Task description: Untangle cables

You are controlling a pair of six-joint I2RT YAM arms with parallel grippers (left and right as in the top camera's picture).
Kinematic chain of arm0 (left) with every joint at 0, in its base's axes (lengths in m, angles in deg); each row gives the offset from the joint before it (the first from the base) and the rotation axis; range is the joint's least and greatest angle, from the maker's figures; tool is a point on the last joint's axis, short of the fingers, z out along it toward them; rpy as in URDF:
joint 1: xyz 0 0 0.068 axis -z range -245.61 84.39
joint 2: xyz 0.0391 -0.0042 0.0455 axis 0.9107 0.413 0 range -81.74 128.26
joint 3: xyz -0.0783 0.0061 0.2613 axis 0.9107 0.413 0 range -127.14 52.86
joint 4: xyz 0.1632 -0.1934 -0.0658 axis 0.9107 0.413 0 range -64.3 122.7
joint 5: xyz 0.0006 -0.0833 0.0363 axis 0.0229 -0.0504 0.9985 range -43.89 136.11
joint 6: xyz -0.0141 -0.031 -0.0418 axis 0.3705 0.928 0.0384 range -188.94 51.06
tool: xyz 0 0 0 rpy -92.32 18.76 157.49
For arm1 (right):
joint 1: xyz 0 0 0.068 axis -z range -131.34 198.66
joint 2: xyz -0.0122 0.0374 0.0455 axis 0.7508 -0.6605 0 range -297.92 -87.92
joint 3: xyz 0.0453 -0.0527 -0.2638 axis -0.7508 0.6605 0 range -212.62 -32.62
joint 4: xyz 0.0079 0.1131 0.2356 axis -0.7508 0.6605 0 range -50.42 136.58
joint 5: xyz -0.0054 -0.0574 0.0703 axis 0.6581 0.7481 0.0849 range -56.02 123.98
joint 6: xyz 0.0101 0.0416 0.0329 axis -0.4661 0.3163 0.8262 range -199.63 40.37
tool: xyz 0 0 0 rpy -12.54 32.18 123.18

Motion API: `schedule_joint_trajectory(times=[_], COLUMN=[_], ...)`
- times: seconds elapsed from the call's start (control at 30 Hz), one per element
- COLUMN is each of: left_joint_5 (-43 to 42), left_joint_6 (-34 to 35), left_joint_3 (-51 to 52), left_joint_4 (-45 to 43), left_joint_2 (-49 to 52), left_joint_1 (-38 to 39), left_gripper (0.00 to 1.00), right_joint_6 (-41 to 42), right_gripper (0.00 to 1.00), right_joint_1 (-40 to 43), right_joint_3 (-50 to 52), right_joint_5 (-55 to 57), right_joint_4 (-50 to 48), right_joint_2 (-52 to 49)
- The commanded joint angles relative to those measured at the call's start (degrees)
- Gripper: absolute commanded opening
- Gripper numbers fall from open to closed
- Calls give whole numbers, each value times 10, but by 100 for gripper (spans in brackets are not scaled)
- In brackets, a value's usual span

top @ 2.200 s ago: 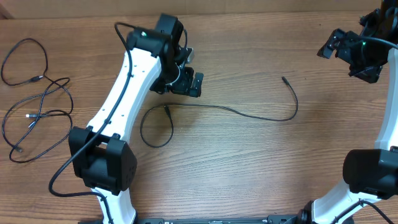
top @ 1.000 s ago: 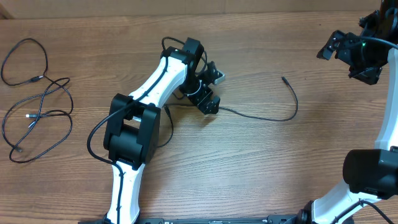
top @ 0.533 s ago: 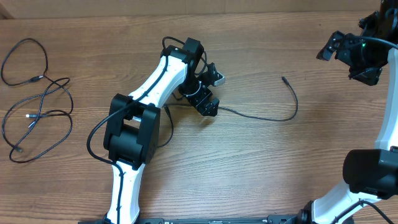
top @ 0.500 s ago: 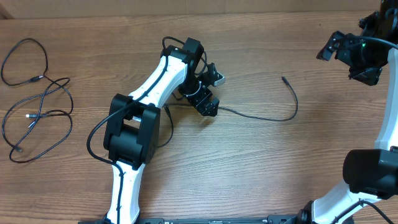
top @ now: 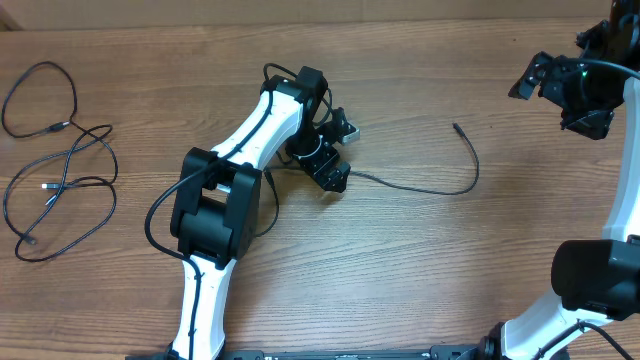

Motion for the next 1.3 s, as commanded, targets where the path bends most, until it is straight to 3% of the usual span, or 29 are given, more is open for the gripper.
schedule_joint_trajectory(times=[0.0,0.27,0.37,0.43,0.67,0.77,0.93,1.1,1.27], left_joint_5=[-12,-50,-49,-48,-13,26,73,72,108], left_joint_6=[-16,-24,-24,-24,-24,-23,-21,-11,62], left_joint_3=[-3,-3,-3,-3,-3,-3,-3,-3,-6], left_joint_4=[28,113,112,108,106,105,81,53,22], left_joint_2=[15,15,15,15,15,15,15,15,13], left_joint_1=[3,25,33,37,40,40,40,43,43], left_gripper=[100,89,54,45,54,71,89,92,91], right_joint_6=[-3,-3,-3,-3,-3,-3,-3,-3,-3], right_gripper=[100,100,100,100,100,100,100,100,100], right_joint_1=[0,0,0,0,-3,-3,-3,-3,-3], right_joint_3=[2,2,2,2,2,2,2,2,2], right_joint_5=[-4,-4,-4,-4,-14,-14,-14,-14,-14], right_joint_4=[-2,-3,-2,-1,6,9,9,9,8], right_joint_2=[0,0,0,0,0,0,0,0,0])
